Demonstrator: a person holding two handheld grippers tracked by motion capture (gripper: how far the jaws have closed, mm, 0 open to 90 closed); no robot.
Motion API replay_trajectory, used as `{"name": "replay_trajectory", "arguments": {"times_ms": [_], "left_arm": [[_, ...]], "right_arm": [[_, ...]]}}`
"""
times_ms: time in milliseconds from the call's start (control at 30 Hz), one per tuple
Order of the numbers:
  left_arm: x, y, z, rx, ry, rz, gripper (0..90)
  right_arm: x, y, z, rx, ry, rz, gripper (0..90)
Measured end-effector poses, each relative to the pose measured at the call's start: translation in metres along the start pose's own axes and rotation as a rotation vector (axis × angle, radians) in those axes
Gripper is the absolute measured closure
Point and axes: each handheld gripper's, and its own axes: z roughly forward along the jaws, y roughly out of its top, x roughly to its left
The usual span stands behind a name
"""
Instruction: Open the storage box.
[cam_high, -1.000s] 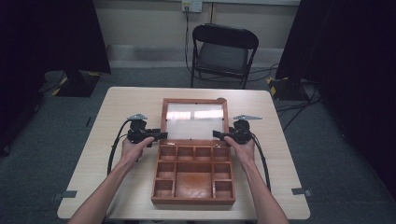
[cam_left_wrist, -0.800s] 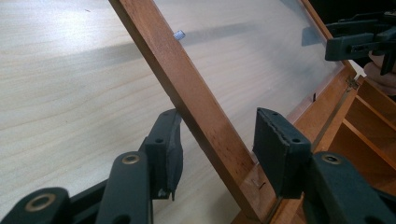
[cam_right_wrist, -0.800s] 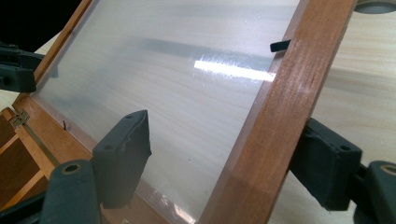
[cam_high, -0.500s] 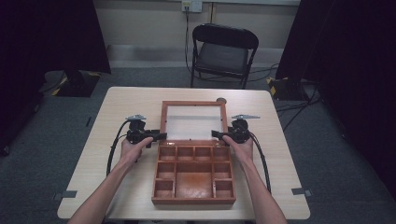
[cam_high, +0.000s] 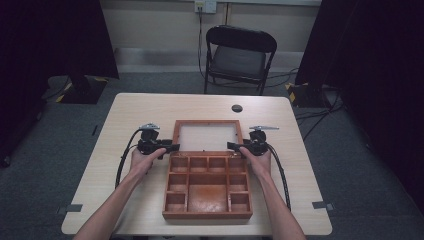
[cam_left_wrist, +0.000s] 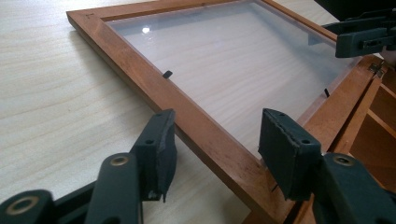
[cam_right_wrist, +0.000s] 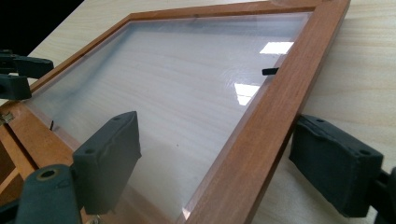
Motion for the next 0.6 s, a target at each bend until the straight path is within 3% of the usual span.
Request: {"name": "replay_trajectory", "arguments": {"times_ms": [133,233,600], "left_arm": [[0.000,0.000,0.000,-0.007,0.002,-0.011,43.0],[0.000,-0.001,0.000,-0.006,0.002,-0.005,43.4],[-0.004,-0.002,-0.009,-0.019,0.046,0.001,32.8]], "right_arm": [[-0.001,0.000,-0.001,0.002,0.001,0.002,15.2],[0.004,0.002,-0.005,-0.010,-0.081,-0.072,18.9],[0.004,0.003,-0.021,-0.008,-0.070,-0.076,17.1]]}}
